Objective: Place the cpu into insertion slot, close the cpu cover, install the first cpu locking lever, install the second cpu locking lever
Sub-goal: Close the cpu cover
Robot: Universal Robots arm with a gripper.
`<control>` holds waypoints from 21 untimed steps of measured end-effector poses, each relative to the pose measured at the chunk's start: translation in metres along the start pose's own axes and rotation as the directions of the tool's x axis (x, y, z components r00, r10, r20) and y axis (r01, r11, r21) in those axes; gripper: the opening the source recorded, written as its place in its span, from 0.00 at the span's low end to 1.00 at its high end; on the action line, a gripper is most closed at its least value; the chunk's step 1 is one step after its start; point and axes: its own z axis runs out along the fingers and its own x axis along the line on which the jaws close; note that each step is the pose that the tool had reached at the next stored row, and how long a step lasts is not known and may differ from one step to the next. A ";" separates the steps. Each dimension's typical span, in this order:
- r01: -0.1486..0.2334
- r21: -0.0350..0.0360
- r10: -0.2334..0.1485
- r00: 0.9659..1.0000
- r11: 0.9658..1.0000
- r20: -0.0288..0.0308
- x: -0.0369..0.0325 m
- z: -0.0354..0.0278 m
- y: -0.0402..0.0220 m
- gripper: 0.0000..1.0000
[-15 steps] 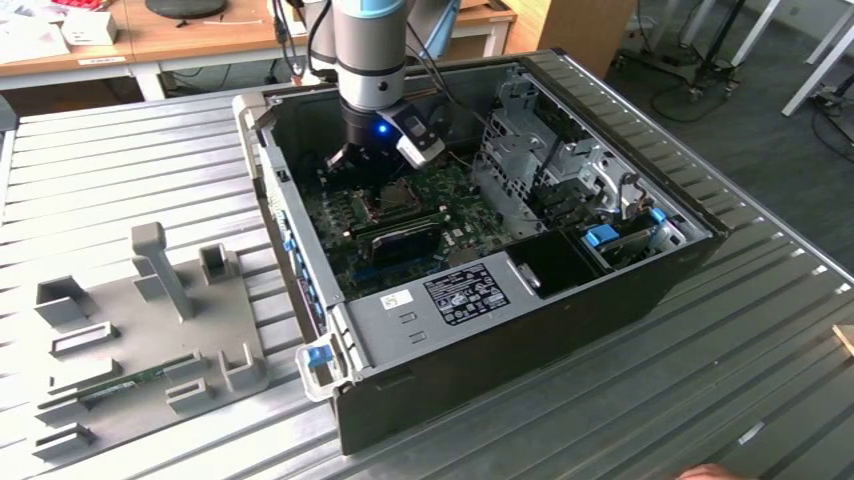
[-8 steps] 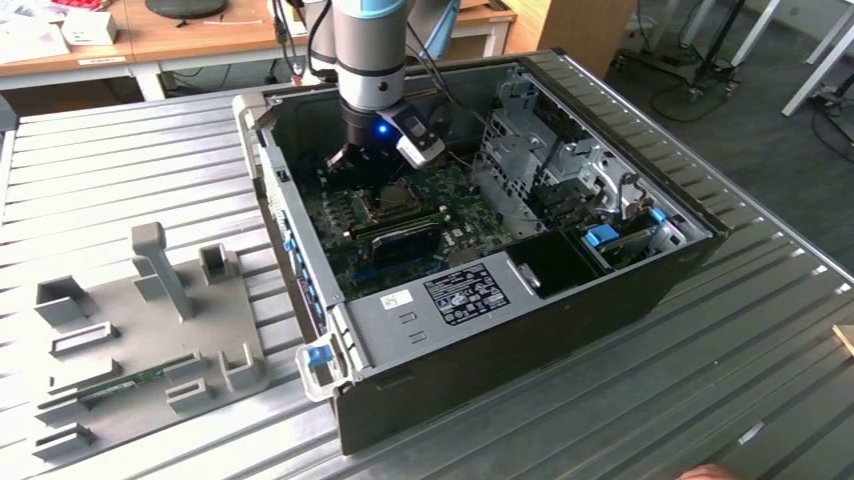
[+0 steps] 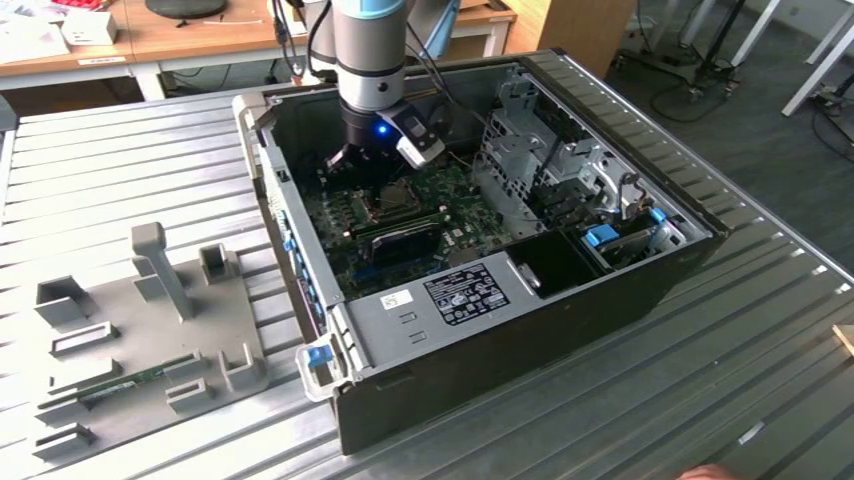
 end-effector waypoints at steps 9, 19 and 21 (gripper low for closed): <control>0.000 -0.002 0.000 1.000 1.000 0.001 -0.0005 -0.0011 0.0007 0.10; 0.000 -0.002 0.000 1.000 1.000 0.001 -0.0009 -0.0115 0.0009 0.10; 0.000 -0.002 0.000 1.000 1.000 0.001 -0.0010 -0.0142 0.0009 0.10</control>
